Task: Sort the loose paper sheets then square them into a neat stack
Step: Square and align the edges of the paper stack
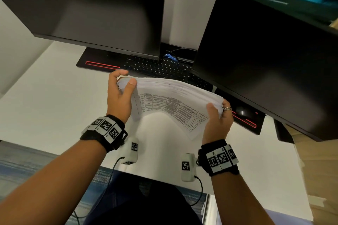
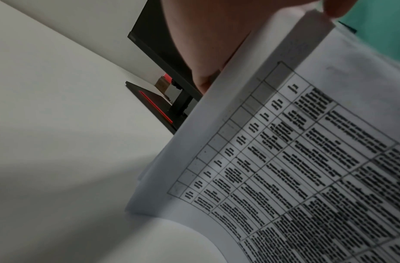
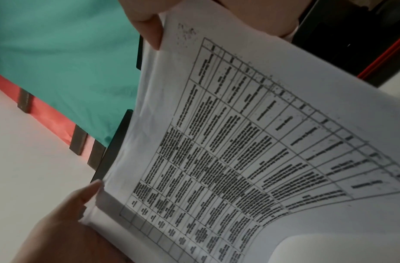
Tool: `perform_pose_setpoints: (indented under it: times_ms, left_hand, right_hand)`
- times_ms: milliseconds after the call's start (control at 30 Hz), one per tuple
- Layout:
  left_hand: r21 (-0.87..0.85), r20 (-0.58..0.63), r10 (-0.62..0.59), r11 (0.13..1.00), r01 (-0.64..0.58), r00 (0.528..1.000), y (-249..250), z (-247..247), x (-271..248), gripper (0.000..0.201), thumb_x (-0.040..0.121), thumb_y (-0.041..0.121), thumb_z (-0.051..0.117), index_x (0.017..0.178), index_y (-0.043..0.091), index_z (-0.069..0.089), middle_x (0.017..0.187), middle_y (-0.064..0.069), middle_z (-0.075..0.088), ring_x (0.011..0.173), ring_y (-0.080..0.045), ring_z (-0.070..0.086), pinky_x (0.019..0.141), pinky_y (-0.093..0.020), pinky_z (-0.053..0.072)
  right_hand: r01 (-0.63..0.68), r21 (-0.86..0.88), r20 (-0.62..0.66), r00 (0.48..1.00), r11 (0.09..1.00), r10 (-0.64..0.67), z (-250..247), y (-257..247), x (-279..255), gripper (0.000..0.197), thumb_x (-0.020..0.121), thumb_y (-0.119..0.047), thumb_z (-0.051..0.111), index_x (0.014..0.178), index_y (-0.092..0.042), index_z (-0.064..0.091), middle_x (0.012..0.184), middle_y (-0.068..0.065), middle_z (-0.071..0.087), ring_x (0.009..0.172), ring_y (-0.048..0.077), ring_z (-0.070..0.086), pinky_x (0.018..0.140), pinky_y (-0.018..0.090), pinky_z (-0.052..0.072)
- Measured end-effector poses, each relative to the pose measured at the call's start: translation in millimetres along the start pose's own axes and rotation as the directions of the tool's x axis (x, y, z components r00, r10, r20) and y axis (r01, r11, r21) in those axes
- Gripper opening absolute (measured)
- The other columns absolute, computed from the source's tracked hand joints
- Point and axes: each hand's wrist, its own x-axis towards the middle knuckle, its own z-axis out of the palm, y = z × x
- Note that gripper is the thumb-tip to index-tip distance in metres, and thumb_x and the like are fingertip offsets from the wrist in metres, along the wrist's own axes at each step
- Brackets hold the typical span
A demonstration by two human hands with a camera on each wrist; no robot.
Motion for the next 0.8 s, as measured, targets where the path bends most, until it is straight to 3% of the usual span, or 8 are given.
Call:
perform_pose_setpoints:
  times_ms: [133, 267, 367, 500, 567, 633, 733, 800]
  left_hand:
    - [0.011, 0.0, -0.022, 1.0, 0.022, 1.0, -1.7, -0.8, 1.1, 0.024, 0.09, 0.043, 0.057, 0.111, 0.038, 0.049, 0.119, -0.018, 0.059, 0.099, -0.018, 0.059, 0.087, -0.032, 0.051]
    - [-0.013, 0.006, -0.032, 0.999, 0.032, 0.999, -2.6, 3.2, 0.9, 0.029, 0.09, 0.041, 0.056, 0.115, 0.03, 0.048, 0.109, -0.004, 0.058, 0.09, -0.01, 0.059, 0.077, -0.02, 0.05]
    - [-0.004, 0.007, -0.035, 0.999, 0.035, 0.999, -4.6, 3.6, -0.4, 0.029, 0.091, 0.041, 0.056, 0.116, 0.029, 0.049, 0.109, -0.001, 0.059, 0.091, -0.011, 0.061, 0.076, -0.02, 0.051]
    - [0.01, -0.029, -0.034, 0.999, 0.034, 0.999, -5.1, 7.0, -0.3, 0.018, 0.098, 0.031, 0.055, 0.115, 0.028, 0.048, 0.103, 0.01, 0.058, 0.084, 0.007, 0.061, 0.072, -0.015, 0.05]
    - [0.025, -0.018, -0.054, 0.998, 0.054, 0.998, -6.8, 5.3, -0.1, 0.022, 0.092, 0.04, 0.061, 0.111, 0.039, 0.049, 0.109, 0.007, 0.06, 0.094, -0.002, 0.063, 0.079, -0.023, 0.051]
    - [0.055, 0.02, -0.096, 0.994, 0.094, 0.995, -8.6, 1.4, 0.6, 0.035, 0.083, 0.04, 0.072, 0.109, 0.047, 0.049, 0.116, 0.004, 0.059, 0.103, -0.014, 0.062, 0.085, -0.028, 0.053]
    - [0.116, 0.104, -0.085, 0.991, 0.073, 0.991, -5.0, -1.5, 2.6, 0.031, 0.081, 0.024, 0.081, 0.099, 0.034, 0.058, 0.095, 0.013, 0.067, 0.086, 0.002, 0.064, 0.073, -0.016, 0.051]
    - [0.14, 0.133, -0.055, 0.989, 0.037, 0.99, 3.7, -4.2, 3.7, 0.016, 0.083, 0.021, 0.079, 0.087, 0.027, 0.065, 0.08, 0.019, 0.071, 0.075, 0.005, 0.065, 0.069, -0.014, 0.049]
  right_hand:
    - [0.035, 0.016, 0.015, 0.999, 0.999, -0.036, -0.6, -5.1, 0.2, 0.025, 0.076, -0.017, 0.061, 0.099, -0.023, 0.068, 0.099, 0.008, 0.067, 0.081, 0.013, 0.071, 0.06, 0.024, 0.056]
    - [0.063, 0.022, 0.04, 0.997, 0.998, -0.063, -5.6, -6.4, 0.2, 0.035, 0.072, -0.008, 0.056, 0.102, -0.021, 0.069, 0.094, 0.002, 0.067, 0.079, 0.008, 0.069, 0.061, 0.022, 0.056]
    - [0.069, 0.033, 0.032, 0.997, 0.997, -0.07, -6.8, -5.8, 0.1, 0.042, 0.079, 0.001, 0.054, 0.116, -0.016, 0.064, 0.103, 0.003, 0.065, 0.083, 0.003, 0.068, 0.067, 0.022, 0.058]
    - [0.068, 0.008, 0.005, 0.998, 0.998, -0.068, -3.9, -0.7, -2.7, 0.044, 0.08, -0.013, 0.058, 0.118, -0.034, 0.06, 0.121, 0.009, 0.063, 0.105, 0.025, 0.066, 0.086, 0.042, 0.059]
    - [0.042, 0.031, 0.0, 0.999, 0.999, -0.042, -3.7, 1.0, -3.2, 0.044, 0.079, -0.016, 0.058, 0.118, -0.036, 0.059, 0.121, 0.007, 0.063, 0.105, 0.026, 0.067, 0.083, 0.044, 0.06]
    - [0.04, 0.02, 0.028, 0.999, 0.999, -0.041, -5.1, 3.7, -1.1, 0.044, 0.081, -0.016, 0.065, 0.119, -0.036, 0.057, 0.118, 0.001, 0.062, 0.1, 0.018, 0.069, 0.078, 0.038, 0.062]
    - [0.02, -0.072, 0.08, 0.997, 0.997, -0.014, -7.4, 2.9, 3.1, 0.048, 0.077, -0.009, 0.081, 0.108, -0.037, 0.056, 0.108, -0.008, 0.063, 0.093, 0.01, 0.07, 0.066, 0.021, 0.059]
    - [0.042, -0.132, 0.086, 0.996, 0.99, -0.031, -9.6, -0.5, 5.4, 0.036, 0.074, -0.011, 0.084, 0.094, -0.032, 0.062, 0.095, -0.009, 0.069, 0.09, 0.013, 0.072, 0.064, 0.021, 0.059]
